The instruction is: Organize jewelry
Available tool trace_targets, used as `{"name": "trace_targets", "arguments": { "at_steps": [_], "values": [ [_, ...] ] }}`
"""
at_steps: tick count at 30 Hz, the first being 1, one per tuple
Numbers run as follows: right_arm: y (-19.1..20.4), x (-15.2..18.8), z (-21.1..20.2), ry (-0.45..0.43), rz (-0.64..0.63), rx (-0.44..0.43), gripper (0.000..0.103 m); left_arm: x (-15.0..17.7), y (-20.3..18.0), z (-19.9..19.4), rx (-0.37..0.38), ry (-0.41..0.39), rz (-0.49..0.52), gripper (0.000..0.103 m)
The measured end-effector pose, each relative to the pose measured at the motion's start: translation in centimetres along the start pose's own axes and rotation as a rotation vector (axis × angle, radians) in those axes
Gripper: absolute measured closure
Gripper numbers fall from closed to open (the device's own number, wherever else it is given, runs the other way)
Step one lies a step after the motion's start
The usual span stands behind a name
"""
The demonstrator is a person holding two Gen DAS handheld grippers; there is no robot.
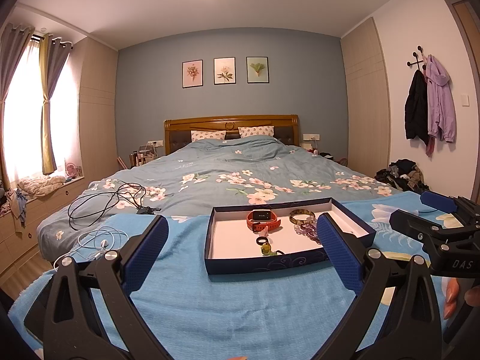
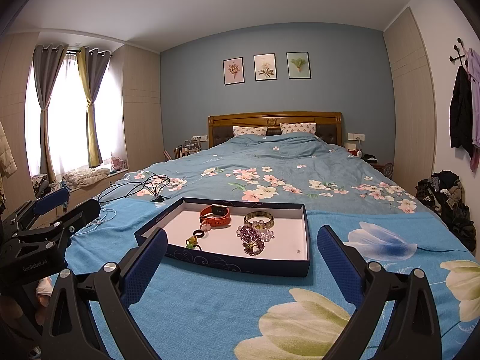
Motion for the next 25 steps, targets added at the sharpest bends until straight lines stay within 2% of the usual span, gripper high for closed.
{"name": "trace_targets", "arguments": {
  "at_steps": [18,22,24,25],
  "values": [
    [-0.5,0.0,0.3,0.022,0.006,0.002,0.006,0.5,-0.3,0.5,-0.008,0.008,0.007,0.006],
    [-2.9,-0.1,1.4,0.095,0.008,0.056,0.006,0.9,0.3,1.6,0.014,0.068,-0.006,0.006],
    [-5.7,0.1,3.0,0.204,0.006,0.115,0.006,1.1,0.9,2.3,0.019,0.098,-0.016,0.006],
    [-5.7,0.1,3.0,0.204,0.006,0.115,0.006,1.4,1.3,2.7,0.025,0.120,-0.019,0.006]
  ]
}}
Point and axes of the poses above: each gripper's, at about its wrist camera, not at the fingertips, and z roughly the way its jaws point, y to its left, x to its underside, the point moved 2 cm from there along z, roughly the way its jaws point, and after that the axes turned 9 degrees about z, right-handed, at the moved point
